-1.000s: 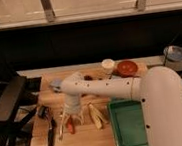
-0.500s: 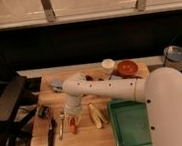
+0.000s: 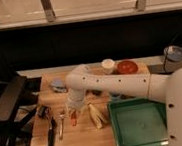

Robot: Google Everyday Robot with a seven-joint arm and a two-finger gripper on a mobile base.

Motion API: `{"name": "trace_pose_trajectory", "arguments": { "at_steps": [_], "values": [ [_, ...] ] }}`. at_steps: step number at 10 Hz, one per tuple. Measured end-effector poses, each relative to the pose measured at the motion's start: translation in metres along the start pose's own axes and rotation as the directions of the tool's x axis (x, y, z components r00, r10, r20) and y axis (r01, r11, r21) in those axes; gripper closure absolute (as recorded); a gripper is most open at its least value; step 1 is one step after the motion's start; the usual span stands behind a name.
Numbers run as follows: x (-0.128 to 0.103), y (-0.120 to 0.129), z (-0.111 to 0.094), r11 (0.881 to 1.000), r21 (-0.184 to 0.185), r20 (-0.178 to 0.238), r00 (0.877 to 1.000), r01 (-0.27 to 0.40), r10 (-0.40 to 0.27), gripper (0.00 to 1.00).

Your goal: Place pepper in table surface

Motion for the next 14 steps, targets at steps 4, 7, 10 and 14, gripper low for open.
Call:
{"name": "trace_pose_trajectory", "arguments": {
  "at_steps": [4,7,10,14],
  "values": [
    [0.013,0.033,-0.060,0.996,0.071,-0.109,0.992,-0.059,0.066,1.00],
    [0.016,0.034,-0.043,0.987,0.146,-0.055,0.995,-0.070,0.079,1.00],
    [0.017,0.023,-0.003,0.982,0.177,0.023,0.998,-0.062,0.059,1.00],
    [0.014,0.009,0.039,0.985,0.167,0.116,0.993,-0.049,0.030,1.00]
  ]
}}
